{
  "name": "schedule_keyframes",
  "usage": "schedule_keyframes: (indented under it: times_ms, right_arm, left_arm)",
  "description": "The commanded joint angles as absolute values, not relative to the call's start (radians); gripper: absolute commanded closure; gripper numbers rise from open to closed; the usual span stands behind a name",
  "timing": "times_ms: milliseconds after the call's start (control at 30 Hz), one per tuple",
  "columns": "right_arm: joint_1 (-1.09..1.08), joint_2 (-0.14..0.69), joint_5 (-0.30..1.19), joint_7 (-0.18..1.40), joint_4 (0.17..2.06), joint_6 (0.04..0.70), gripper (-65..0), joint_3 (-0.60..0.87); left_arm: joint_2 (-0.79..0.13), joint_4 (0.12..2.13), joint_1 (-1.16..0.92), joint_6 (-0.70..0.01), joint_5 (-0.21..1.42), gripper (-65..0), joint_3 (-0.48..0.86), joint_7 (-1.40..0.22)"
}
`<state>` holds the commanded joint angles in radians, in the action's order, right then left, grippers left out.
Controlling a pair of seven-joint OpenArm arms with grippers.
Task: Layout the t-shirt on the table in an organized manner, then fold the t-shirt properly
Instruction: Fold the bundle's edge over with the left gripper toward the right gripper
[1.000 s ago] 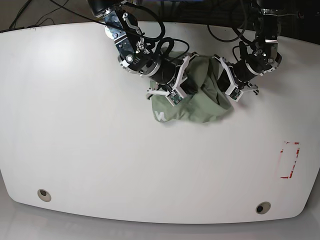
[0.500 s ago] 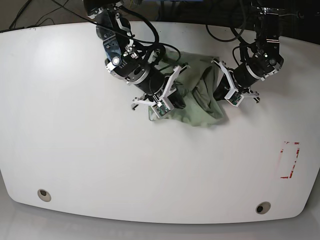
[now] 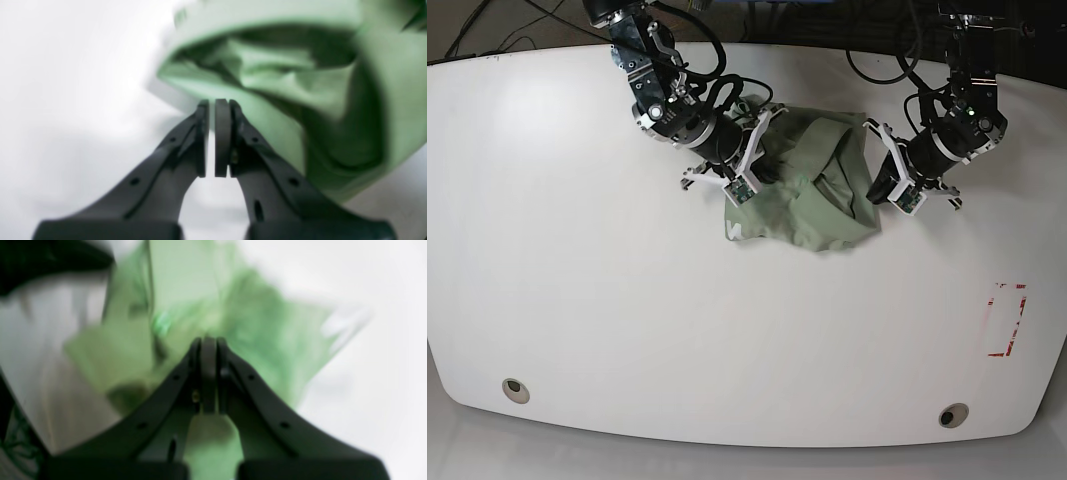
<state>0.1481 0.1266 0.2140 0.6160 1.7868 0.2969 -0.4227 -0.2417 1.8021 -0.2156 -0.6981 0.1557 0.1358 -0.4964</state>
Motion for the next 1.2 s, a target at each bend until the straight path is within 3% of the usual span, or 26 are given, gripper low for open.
schedule_keyframes:
  times_ms: [433, 667, 900, 1200]
  right_arm:
    - [0.125, 0.091, 0.216, 0.673, 1.845, 0.289, 0.0, -0.638]
    - [0.099, 0.074, 0.214, 0.728, 1.963, 0.289, 0.0, -0.631]
    - [0.041, 0.099, 0.216, 0.728, 1.948, 0.289, 0.0, -0.564]
    - [-0.058, 0.137, 0.214, 0.676, 1.840, 0.291, 0.0, -0.550]
  left_arm:
    - [-0.242, 1.877, -0.191, -0.698, 0.156, -2.5, 0.202, -0.547]
    - [-0.242, 1.897, -0.180, -0.698, 0.157, -2.5, 0.252, -0.545]
    - [-0.234, 1.949, -0.188, -0.698, 0.168, -2.5, 0.265, -0.547]
    - [-0.234, 1.948, -0.291, -0.698, 0.237, -2.5, 0.140, -0.539]
